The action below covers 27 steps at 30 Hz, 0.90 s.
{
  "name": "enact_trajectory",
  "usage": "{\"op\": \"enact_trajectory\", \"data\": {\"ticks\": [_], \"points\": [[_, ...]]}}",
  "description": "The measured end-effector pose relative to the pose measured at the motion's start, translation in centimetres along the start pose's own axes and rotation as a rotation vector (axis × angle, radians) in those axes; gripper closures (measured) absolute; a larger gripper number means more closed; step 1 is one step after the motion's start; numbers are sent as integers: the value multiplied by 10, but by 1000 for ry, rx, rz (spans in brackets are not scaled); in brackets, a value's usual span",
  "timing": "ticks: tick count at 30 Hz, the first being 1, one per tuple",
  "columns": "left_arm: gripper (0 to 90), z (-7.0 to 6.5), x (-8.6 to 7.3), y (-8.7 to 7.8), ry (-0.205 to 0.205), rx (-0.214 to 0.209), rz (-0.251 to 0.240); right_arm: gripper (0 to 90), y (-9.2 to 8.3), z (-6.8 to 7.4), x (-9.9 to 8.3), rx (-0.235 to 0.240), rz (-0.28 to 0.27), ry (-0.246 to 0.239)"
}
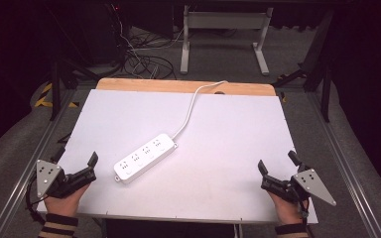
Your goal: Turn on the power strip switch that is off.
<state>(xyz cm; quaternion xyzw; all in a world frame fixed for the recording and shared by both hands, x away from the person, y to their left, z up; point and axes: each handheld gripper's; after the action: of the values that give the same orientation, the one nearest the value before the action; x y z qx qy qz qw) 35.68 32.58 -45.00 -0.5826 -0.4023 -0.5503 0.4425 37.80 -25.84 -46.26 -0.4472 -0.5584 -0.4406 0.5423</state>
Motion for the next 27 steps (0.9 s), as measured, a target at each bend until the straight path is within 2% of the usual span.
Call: {"op": "enact_trajectory", "data": {"ticks": [15, 27], "points": [[1, 1, 0, 1, -10, -1, -4, 3, -2, -1, 1, -3, -7, 2], [2, -1, 1, 2, -17, -25, 1, 4, -3, -1, 1, 0, -5, 3]]}}
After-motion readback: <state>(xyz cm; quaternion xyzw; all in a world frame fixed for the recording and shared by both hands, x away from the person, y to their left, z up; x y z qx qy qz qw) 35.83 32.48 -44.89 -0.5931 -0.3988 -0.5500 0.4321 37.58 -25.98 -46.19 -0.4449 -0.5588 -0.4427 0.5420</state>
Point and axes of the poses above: each handheld gripper's, and its own axes: y roughly forward along the jaws, x roughly out of its top, z roughly to its left, and after that the axes turned 7 degrees about -x, right-handed
